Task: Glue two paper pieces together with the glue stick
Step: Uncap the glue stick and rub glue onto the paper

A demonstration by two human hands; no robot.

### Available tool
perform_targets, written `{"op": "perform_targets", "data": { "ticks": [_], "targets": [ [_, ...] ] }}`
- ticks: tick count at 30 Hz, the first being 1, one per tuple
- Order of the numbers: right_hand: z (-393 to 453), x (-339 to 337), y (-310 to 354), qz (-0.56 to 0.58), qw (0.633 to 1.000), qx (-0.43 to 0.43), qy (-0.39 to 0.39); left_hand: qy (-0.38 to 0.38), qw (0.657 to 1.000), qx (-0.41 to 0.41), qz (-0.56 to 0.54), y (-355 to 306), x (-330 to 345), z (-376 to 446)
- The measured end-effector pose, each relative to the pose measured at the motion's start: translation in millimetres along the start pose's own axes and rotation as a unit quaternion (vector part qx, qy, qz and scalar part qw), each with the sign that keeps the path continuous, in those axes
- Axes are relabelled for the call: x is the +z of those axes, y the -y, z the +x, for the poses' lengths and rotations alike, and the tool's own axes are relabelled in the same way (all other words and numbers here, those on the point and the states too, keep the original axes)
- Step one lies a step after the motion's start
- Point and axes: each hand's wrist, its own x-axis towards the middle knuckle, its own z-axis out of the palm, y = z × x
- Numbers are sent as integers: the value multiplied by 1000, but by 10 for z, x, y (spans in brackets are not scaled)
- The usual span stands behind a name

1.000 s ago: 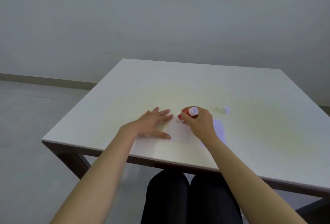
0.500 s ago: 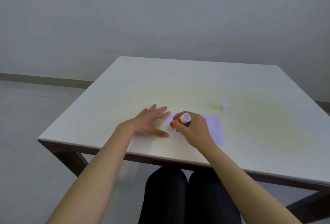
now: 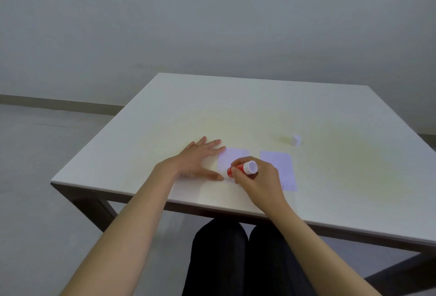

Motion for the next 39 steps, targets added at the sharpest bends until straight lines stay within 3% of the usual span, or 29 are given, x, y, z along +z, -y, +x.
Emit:
{"op": "perform_targets", "data": {
  "ticks": [13, 22, 30, 39],
  "targets": [
    [476, -244, 39, 10, 997, 53, -56, 4, 1000, 0, -6, 27, -2, 11],
    [76, -204, -27, 40, 998, 40, 9, -1, 1000, 0, -11, 32, 21, 20],
    [243, -345, -41, 41, 995, 68, -68, -1, 1000, 2, -21, 53, 28, 17],
    [100, -308, 23, 11, 998, 46, 29, -3, 1000, 0, -10, 38, 28, 15]
  ]
}}
